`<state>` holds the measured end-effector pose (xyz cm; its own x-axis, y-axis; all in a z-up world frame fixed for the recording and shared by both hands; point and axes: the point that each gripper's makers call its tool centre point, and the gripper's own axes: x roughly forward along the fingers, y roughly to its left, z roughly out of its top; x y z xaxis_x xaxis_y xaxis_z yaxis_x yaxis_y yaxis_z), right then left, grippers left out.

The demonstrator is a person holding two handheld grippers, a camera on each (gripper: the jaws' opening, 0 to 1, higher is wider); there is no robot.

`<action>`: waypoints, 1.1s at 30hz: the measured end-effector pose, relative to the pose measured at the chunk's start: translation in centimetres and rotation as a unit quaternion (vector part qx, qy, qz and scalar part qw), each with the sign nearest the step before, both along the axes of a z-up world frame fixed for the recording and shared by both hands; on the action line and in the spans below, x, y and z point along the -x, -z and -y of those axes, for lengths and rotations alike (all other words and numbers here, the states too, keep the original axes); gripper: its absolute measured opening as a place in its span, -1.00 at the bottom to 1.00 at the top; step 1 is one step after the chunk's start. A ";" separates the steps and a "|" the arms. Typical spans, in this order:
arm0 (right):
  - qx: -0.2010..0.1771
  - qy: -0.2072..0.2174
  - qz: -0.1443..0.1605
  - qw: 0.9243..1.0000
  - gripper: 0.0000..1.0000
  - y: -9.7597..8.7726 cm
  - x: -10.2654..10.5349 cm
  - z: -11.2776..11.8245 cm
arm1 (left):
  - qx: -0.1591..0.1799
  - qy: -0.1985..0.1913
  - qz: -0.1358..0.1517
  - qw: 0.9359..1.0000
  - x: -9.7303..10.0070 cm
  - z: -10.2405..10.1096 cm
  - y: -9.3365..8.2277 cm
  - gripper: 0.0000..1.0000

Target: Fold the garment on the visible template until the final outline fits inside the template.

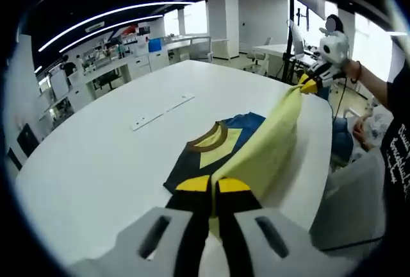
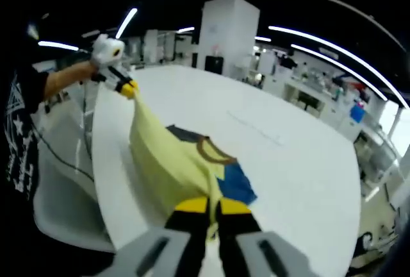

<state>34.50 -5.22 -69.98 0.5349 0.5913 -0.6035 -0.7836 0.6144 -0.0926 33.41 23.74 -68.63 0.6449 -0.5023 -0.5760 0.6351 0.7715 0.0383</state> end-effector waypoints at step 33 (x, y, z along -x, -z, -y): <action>0.072 0.099 -0.042 0.992 -1.00 9.0 -9.3 -0.7 | 0.016 -0.063 -0.081 0.995 -10.1 -2.4 11.0 -1.00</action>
<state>43.85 -4.54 -78.99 0.5768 0.3834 -0.7213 -0.6569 0.7426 -0.1306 43.47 26.15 -79.61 0.6040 -0.4427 -0.6627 0.5288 0.8447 -0.0823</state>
